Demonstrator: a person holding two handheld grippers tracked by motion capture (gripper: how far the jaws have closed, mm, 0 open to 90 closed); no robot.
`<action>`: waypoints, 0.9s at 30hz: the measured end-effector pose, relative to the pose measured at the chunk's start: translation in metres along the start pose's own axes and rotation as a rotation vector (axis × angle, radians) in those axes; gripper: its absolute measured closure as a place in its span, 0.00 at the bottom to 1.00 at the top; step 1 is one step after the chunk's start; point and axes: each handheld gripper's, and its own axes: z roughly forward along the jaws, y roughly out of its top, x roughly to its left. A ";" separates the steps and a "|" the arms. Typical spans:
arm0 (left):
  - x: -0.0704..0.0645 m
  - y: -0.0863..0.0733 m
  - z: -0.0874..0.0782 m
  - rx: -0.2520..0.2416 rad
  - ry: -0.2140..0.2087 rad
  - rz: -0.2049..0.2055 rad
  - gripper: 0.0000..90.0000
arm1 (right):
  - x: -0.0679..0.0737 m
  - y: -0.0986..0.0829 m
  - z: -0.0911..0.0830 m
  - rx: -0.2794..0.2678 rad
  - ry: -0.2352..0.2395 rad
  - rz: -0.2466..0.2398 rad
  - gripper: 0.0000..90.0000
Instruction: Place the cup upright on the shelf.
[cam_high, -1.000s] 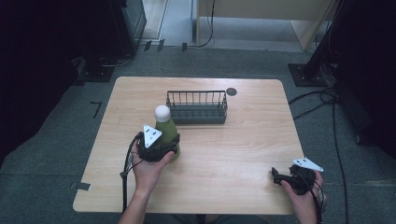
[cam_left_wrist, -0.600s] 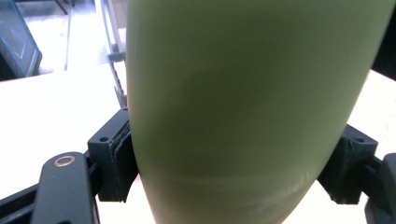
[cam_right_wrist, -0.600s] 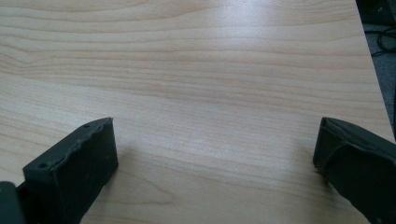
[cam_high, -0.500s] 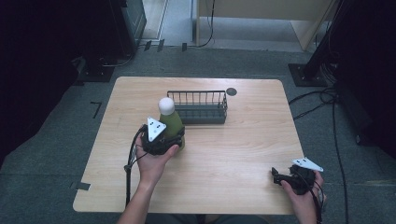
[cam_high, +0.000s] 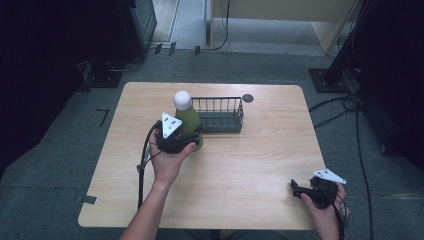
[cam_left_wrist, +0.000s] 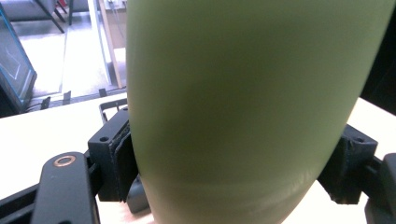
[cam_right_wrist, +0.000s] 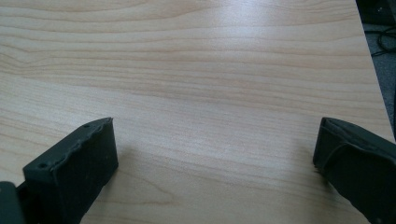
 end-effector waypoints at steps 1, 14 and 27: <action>0.000 0.002 0.001 -0.004 -0.002 -0.004 0.24 | 0.000 0.000 0.000 0.000 0.000 0.000 0.00; -0.001 0.033 0.012 -0.045 -0.009 0.011 0.24 | 0.000 0.000 0.000 0.000 0.000 0.000 0.00; 0.003 0.056 0.029 -0.077 -0.009 0.003 0.24 | 0.000 0.000 0.000 0.000 0.000 -0.001 0.00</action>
